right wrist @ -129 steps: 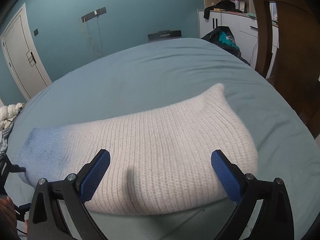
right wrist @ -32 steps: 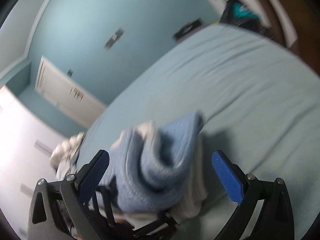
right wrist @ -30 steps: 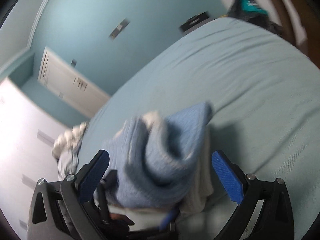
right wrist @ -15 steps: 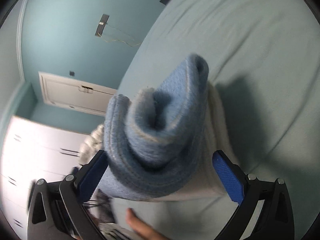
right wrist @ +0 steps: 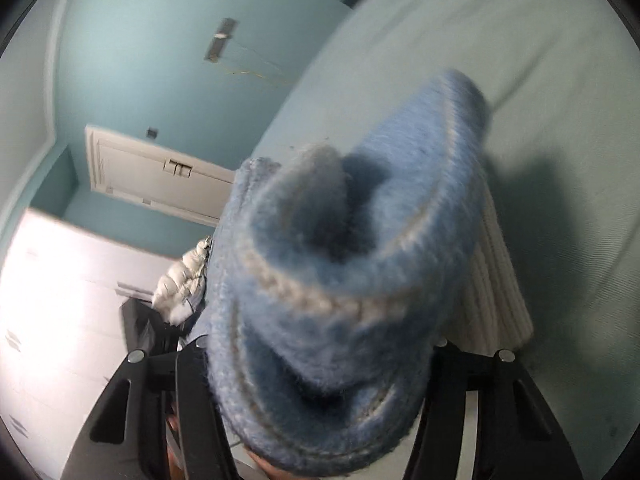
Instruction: Fold small clothes
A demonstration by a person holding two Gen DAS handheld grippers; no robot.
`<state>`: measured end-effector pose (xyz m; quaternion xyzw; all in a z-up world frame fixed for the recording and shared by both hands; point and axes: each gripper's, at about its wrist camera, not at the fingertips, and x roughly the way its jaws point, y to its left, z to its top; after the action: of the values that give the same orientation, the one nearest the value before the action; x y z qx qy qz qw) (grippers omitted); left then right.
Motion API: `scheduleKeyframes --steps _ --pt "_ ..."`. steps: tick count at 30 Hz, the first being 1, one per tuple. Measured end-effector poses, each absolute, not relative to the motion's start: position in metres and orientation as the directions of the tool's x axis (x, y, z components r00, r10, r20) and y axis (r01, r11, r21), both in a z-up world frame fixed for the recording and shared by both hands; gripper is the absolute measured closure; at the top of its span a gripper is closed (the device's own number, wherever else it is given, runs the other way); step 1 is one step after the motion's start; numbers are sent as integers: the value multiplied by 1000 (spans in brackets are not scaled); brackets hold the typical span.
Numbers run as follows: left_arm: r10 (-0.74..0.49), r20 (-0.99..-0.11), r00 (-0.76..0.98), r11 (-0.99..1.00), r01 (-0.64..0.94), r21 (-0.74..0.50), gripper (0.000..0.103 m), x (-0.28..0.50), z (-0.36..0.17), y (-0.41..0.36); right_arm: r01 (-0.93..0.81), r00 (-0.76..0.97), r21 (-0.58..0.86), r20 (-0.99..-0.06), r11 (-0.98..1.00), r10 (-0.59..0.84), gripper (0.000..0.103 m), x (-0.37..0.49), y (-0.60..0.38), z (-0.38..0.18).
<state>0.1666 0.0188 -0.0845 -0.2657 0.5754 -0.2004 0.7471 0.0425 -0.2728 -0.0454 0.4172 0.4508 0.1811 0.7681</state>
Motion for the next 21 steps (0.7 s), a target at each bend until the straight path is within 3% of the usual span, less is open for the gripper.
scheduleKeyframes --steps 3,5,8,12,15,17,19,21 --pt "-655 -723 222 725 -84 -683 0 151 -114 19 95 498 731 -623 675 604 50 26 -264 -45" --pt "-681 -699 219 699 -92 -709 0 142 -122 16 182 473 711 -669 679 574 43 29 -270 -63" --pt "-655 -712 251 720 -77 -689 0 142 -124 8 243 493 775 -617 584 614 34 34 -289 -80" --pt "-593 -754 283 787 4 -617 0 149 -104 -2 298 515 788 -608 539 604 32 21 -307 -71" --pt "-535 -788 305 833 30 -553 0 154 -85 -8 271 588 641 -701 718 404 26 1 -299 -32" --pt "-487 -806 337 865 61 -498 0 153 -74 -9 280 644 444 -745 851 177 22 -13 -281 -6" --pt "-447 -813 374 890 97 -446 0 153 -67 -13 335 703 225 -706 915 -83 16 -31 -266 22" --pt "-409 -820 400 910 109 -401 0 151 -61 -14 365 768 157 -608 918 -201 7 -44 -257 39"
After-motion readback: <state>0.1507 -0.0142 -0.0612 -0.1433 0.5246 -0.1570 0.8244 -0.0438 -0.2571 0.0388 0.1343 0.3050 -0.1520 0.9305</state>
